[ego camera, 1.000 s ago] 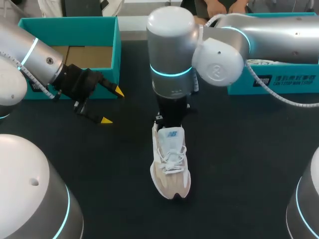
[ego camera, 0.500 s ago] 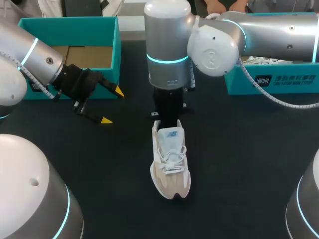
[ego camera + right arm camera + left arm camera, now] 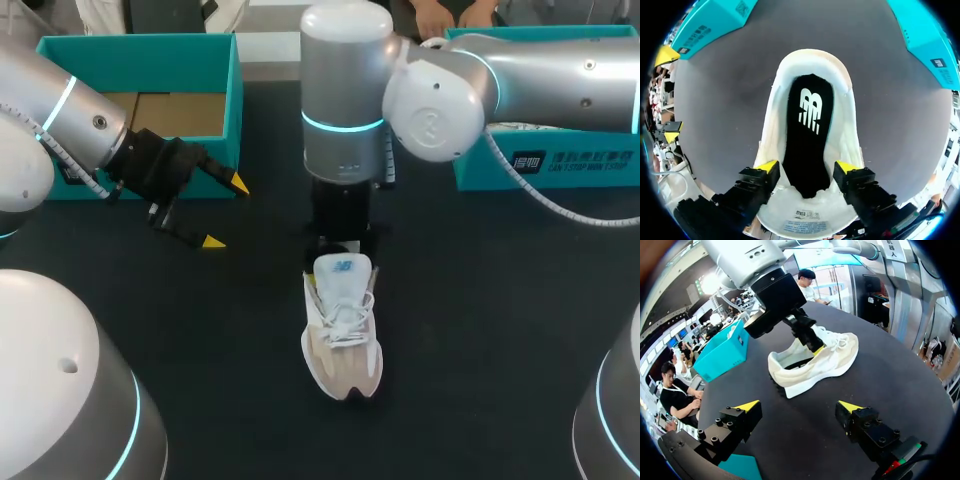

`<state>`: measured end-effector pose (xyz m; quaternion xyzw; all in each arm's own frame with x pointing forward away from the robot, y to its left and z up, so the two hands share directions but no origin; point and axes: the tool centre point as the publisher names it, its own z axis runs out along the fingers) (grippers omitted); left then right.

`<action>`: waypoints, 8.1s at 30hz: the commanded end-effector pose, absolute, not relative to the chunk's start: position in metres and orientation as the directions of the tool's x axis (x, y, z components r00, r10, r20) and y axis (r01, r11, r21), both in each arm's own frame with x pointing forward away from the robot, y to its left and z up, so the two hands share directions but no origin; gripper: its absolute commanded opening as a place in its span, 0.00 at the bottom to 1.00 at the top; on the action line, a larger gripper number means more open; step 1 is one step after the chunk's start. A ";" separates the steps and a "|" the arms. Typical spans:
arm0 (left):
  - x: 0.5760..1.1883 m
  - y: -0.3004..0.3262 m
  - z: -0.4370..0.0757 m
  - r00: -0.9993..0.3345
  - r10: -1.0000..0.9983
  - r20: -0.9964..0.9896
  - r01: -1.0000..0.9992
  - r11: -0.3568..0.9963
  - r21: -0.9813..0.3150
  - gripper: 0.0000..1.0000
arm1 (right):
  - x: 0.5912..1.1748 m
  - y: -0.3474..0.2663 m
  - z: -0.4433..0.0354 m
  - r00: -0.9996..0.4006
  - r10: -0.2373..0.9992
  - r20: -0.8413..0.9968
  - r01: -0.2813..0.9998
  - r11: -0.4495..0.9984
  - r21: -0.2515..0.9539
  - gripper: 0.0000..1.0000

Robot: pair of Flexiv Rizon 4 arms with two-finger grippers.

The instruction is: Take the shoe out of the shoebox, open the shoe tongue, remove and reinsert the insole, then place the shoe into the shoebox

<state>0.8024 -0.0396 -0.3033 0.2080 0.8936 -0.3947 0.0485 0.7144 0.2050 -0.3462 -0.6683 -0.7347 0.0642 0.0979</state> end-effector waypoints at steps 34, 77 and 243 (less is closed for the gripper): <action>0.802 -0.040 -0.303 -0.909 0.334 -0.250 0.410 0.605 -0.683 1.00 | 0.671 0.218 -0.264 0.057 0.996 -0.069 0.990 -0.066 -0.128 1.00; 0.802 -0.040 -0.303 -0.909 0.334 -0.250 0.410 0.605 -0.683 1.00 | 0.767 0.202 -0.263 -0.694 0.717 -0.067 0.719 0.694 -0.023 1.00; 0.802 -0.040 -0.303 -0.909 0.334 -0.250 0.410 0.605 -0.683 1.00 | 1.145 -0.245 -0.155 -0.953 0.253 -0.166 0.287 0.931 -0.226 0.00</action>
